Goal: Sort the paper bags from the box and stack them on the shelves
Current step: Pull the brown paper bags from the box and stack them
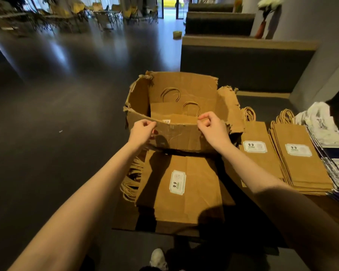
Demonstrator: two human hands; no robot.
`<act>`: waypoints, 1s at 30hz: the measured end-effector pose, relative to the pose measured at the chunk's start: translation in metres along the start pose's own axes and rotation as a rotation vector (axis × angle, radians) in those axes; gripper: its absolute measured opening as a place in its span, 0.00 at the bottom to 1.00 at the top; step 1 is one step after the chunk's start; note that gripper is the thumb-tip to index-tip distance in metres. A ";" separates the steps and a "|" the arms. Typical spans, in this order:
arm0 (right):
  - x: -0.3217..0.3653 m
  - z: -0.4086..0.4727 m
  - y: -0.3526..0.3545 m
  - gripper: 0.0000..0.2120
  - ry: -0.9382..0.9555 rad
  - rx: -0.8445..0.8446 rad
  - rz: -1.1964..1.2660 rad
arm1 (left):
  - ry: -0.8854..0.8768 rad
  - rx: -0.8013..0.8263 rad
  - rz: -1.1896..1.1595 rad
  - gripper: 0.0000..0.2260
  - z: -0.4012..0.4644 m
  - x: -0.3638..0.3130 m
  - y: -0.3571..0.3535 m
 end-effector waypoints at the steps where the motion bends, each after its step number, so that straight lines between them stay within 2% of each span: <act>1: 0.006 0.010 0.000 0.03 0.024 0.009 -0.025 | -0.020 0.012 -0.015 0.07 0.011 -0.011 0.000; 8: 0.019 0.085 0.003 0.03 0.046 -0.008 -0.147 | -0.160 0.109 -0.051 0.10 0.081 -0.066 0.000; 12: 0.008 0.116 0.005 0.06 0.001 -0.002 -0.206 | -0.179 0.144 -0.052 0.10 0.120 -0.070 -0.002; 15: -0.004 0.137 0.003 0.05 -0.034 0.039 -0.242 | -0.172 0.160 -0.067 0.09 0.145 -0.065 -0.004; 22: -0.041 0.190 -0.021 0.05 -0.095 0.252 -0.350 | -0.118 0.159 -0.041 0.10 0.201 -0.049 -0.013; 30: -0.101 0.256 -0.070 0.12 -0.144 0.500 -0.478 | -0.085 0.139 0.045 0.10 0.258 -0.040 -0.029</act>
Point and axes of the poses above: each hand's wrist, its own z-axis towards the middle knuckle, its own y-axis out of the back of the hand, x = y × z, the point moved 6 cm from there along z, towards the middle knuckle, and after that the axes turned 15 degrees about z, right-handed, at the moved point
